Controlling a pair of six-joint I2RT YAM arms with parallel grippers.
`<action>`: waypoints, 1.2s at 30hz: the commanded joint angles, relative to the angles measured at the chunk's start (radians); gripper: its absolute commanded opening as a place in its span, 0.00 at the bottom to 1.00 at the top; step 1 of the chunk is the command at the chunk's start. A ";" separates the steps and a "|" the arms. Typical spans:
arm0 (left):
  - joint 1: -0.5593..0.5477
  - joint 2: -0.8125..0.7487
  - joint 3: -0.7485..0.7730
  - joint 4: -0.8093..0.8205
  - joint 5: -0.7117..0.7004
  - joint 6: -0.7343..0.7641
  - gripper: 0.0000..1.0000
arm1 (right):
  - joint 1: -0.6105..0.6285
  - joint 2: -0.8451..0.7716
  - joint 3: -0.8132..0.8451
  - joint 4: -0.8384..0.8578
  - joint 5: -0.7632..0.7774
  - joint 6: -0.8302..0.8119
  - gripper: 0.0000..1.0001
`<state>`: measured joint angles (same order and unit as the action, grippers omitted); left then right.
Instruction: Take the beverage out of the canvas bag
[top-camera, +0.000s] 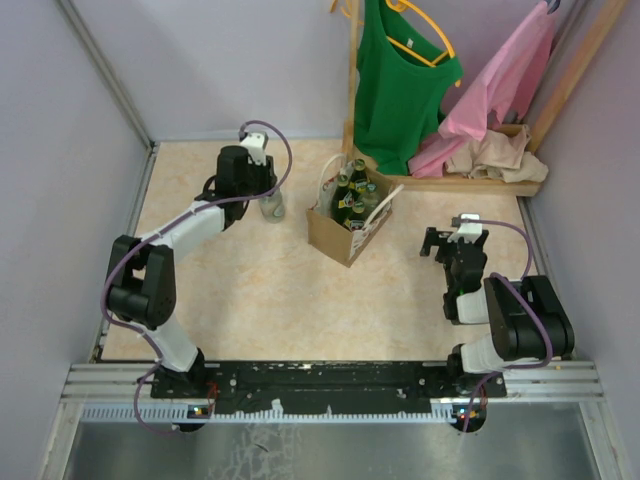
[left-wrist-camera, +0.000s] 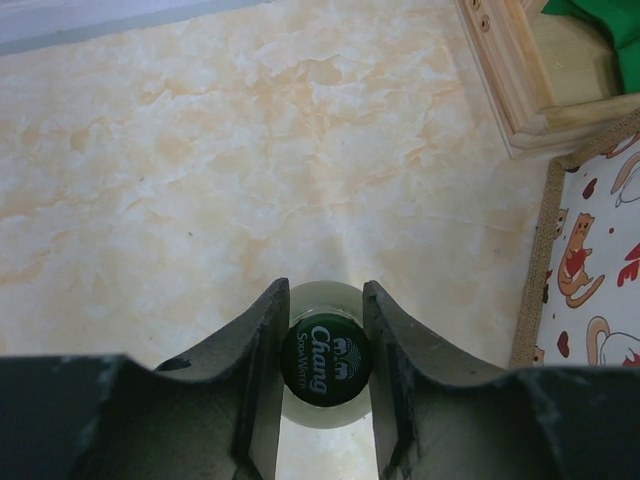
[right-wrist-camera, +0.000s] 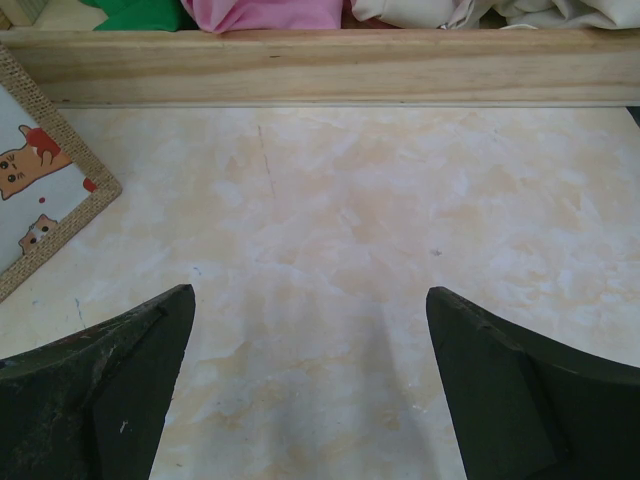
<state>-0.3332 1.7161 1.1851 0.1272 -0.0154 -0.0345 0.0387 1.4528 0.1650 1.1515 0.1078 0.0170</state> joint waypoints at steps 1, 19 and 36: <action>0.002 -0.035 0.005 0.114 0.017 -0.024 0.59 | 0.000 -0.006 0.028 0.048 0.004 -0.019 0.99; -0.060 -0.309 -0.068 0.142 0.169 0.081 0.95 | 0.000 -0.006 0.028 0.047 0.004 -0.019 0.99; -0.272 -0.230 -0.052 0.246 0.716 0.139 0.45 | 0.000 -0.005 0.028 0.048 0.003 -0.019 0.99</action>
<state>-0.6025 1.4136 1.0920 0.3340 0.5518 0.0944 0.0387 1.4528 0.1650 1.1515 0.1074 0.0170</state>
